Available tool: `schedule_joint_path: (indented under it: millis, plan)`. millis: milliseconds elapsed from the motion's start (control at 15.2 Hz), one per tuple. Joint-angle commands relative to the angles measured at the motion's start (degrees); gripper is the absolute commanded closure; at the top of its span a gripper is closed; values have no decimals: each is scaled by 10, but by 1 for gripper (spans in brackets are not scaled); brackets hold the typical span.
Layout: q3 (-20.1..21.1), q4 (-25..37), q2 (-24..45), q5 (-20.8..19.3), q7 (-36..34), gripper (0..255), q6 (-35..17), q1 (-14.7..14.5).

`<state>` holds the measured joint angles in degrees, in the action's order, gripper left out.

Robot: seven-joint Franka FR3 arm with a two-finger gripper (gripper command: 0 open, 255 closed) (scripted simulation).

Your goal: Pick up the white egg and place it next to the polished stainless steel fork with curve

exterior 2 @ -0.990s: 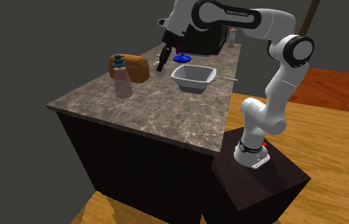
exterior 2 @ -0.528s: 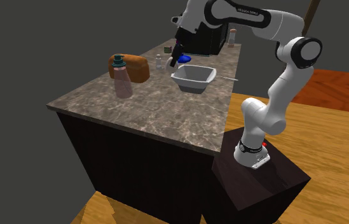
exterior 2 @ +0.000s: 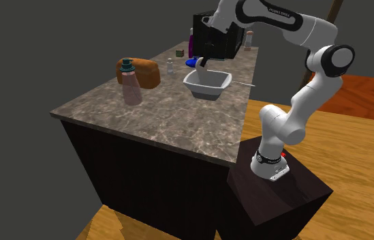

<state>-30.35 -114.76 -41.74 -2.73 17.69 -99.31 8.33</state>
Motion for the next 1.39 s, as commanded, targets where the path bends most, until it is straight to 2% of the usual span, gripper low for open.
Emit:
schedule_joint_path:
  millis: [0, 726, 1320]
  plan:
    - [-11, 2, -17, -8, 16, 255, 20, 9]
    - [-89, 44, -90, -62, 119, 255, 128, 50]
    - [-172, 141, -106, -109, 217, 255, 219, 50]
